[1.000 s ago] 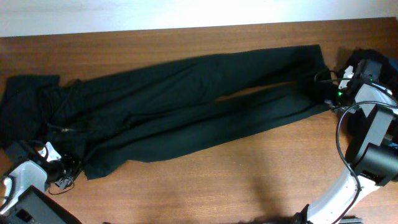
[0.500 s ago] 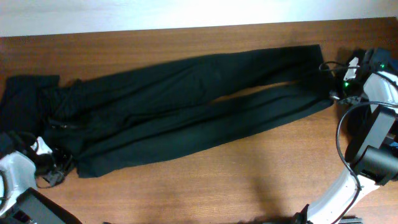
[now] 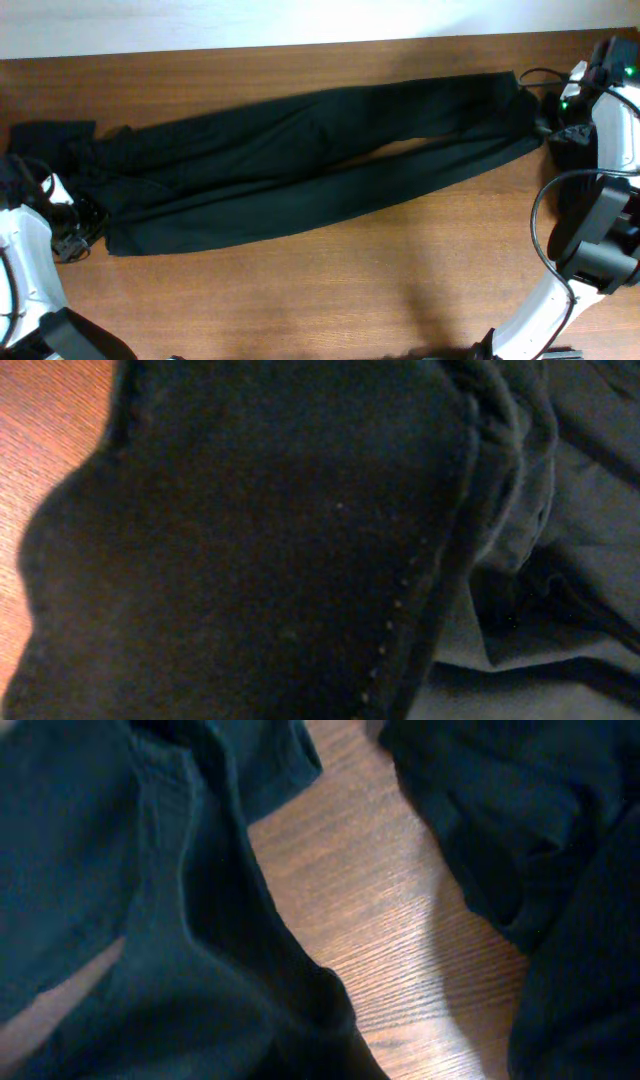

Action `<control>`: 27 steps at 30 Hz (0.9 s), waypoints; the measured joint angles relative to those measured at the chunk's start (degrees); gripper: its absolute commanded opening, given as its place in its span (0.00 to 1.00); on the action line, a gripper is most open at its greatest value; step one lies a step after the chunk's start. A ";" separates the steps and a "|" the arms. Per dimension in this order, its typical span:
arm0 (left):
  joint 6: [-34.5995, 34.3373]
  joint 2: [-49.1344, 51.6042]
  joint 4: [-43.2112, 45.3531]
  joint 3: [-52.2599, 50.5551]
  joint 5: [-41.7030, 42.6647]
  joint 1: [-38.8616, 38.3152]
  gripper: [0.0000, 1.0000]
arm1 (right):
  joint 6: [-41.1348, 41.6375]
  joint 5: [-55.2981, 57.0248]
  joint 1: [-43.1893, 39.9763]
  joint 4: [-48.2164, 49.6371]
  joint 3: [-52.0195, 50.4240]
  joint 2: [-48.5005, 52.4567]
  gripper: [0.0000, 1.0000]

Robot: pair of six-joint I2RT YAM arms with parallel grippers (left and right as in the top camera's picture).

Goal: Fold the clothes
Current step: 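Pull both grippers outward to stretch the stacked trousers taut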

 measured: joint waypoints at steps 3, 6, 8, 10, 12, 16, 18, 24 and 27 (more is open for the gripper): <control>-0.42 0.00 1.36 0.00 -0.39 -0.17 0.01 | 1.68 0.42 0.46 -0.04 1.66 0.00 0.04; -0.57 0.00 2.78 0.00 -0.57 -0.17 0.01 | 3.45 0.44 0.74 -0.20 2.82 0.00 0.04; -0.63 0.00 2.99 0.09 -0.76 -0.17 0.01 | 4.68 0.46 0.79 -0.33 3.32 0.00 0.04; -0.63 0.11 2.97 0.63 -0.79 -0.20 0.01 | 6.10 0.66 0.79 -0.48 3.56 0.00 0.04; -0.66 0.31 2.97 1.84 -0.94 -0.31 0.01 | 7.23 0.90 0.81 -0.61 3.56 0.00 0.04; -0.66 0.42 2.99 3.93 -0.92 -0.50 0.01 | 8.24 1.07 0.90 -0.63 3.56 0.00 0.04; -0.66 0.63 2.97 4.85 -0.90 -0.61 0.01 | 8.74 1.36 0.98 -0.70 3.63 0.00 0.04; -0.68 4.48 2.99 6.91 -0.76 -1.20 0.01 | 9.38 1.92 1.16 -1.03 4.42 0.00 0.04; -1.14 7.32 2.78 8.39 -0.85 -1.68 0.01 | 10.58 1.99 1.16 -1.16 4.42 0.00 0.04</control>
